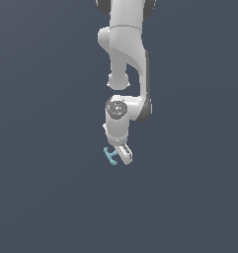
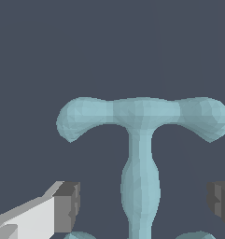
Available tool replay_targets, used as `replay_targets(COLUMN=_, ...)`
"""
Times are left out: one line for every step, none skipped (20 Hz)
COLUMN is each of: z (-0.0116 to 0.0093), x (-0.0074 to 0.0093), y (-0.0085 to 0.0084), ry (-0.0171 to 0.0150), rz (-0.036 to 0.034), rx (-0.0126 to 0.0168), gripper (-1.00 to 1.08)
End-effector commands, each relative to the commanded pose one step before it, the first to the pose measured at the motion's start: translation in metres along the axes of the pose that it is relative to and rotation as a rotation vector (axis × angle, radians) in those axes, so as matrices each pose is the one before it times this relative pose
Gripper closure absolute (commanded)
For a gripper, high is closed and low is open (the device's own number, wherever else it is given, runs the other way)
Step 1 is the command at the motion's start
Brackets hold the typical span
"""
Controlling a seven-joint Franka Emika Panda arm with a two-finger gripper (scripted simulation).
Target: Pick up the object and move it to a goal position.
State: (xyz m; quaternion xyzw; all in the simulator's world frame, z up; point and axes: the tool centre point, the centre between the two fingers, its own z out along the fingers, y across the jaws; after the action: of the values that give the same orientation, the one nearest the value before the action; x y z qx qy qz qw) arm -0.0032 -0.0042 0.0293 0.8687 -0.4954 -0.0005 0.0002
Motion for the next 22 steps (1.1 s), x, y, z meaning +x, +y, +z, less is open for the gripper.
replay_targets(z=0.00845, x=0.00014, y=-0.00029, ry=0.00043, rz=0.00075, rx=0.00077, gripper=-0.92)
replay_targets(z=0.00188, x=0.00006, y=-0.00024, ry=0.00000, rz=0.00000, rx=0.00000, gripper=-0.92)
replay_targets(z=0.00124, x=0.00012, y=-0.00026, ry=0.00000, rz=0.00000, rx=0.00000, gripper=-0.92)
replay_targets(z=0.00067, x=0.00013, y=-0.00022, ry=0.00000, rz=0.00000, rx=0.00000, gripper=-0.92)
replay_targets(z=0.00020, x=0.00006, y=-0.00009, ry=0.00000, rz=0.00000, rx=0.00000, gripper=-0.92)
replay_targets(z=0.00000, x=0.00000, y=0.00000, ry=0.00000, rz=0.00000, rx=0.00000, gripper=1.08)
replay_targets(z=0.00000, x=0.00000, y=0.00000, ry=0.00000, rz=0.00000, rx=0.00000, gripper=1.08)
replay_targets(z=0.00000, x=0.00000, y=0.00000, ry=0.00000, rz=0.00000, rx=0.00000, gripper=1.08)
replay_targets(z=0.00000, x=0.00000, y=0.00000, ry=0.00000, rz=0.00000, rx=0.00000, gripper=1.08)
replay_targets(z=0.00000, x=0.00000, y=0.00000, ry=0.00000, rz=0.00000, rx=0.00000, gripper=1.08)
replay_targets(z=0.00000, x=0.00000, y=0.00000, ry=0.00000, rz=0.00000, rx=0.00000, gripper=1.08)
replay_targets(z=0.00000, x=0.00000, y=0.00000, ry=0.00000, rz=0.00000, rx=0.00000, gripper=1.08)
replay_targets(z=0.00000, x=0.00000, y=0.00000, ry=0.00000, rz=0.00000, rx=0.00000, gripper=1.08)
replay_targets(z=0.00000, x=0.00000, y=0.00000, ry=0.00000, rz=0.00000, rx=0.00000, gripper=1.08)
replay_targets(z=0.00000, x=0.00000, y=0.00000, ry=0.00000, rz=0.00000, rx=0.00000, gripper=1.08)
replay_targets(z=-0.00009, x=-0.00002, y=-0.00003, ry=0.00000, rz=0.00000, rx=0.00000, gripper=1.08)
replay_targets(z=-0.00022, x=-0.00010, y=0.00003, ry=0.00000, rz=0.00000, rx=0.00000, gripper=1.08)
replay_targets(z=-0.00066, x=-0.00031, y=0.00009, ry=0.00000, rz=0.00000, rx=0.00000, gripper=1.08)
replay_targets(z=-0.00110, x=-0.00051, y=0.00015, ry=0.00000, rz=0.00000, rx=0.00000, gripper=1.08)
replay_targets(z=-0.00154, x=-0.00072, y=0.00020, ry=0.00000, rz=0.00000, rx=0.00000, gripper=1.08)
replay_targets(z=-0.00198, x=-0.00092, y=0.00026, ry=0.00000, rz=0.00000, rx=0.00000, gripper=1.08)
replay_targets(z=-0.00243, x=-0.00113, y=0.00032, ry=0.00000, rz=0.00000, rx=0.00000, gripper=1.08)
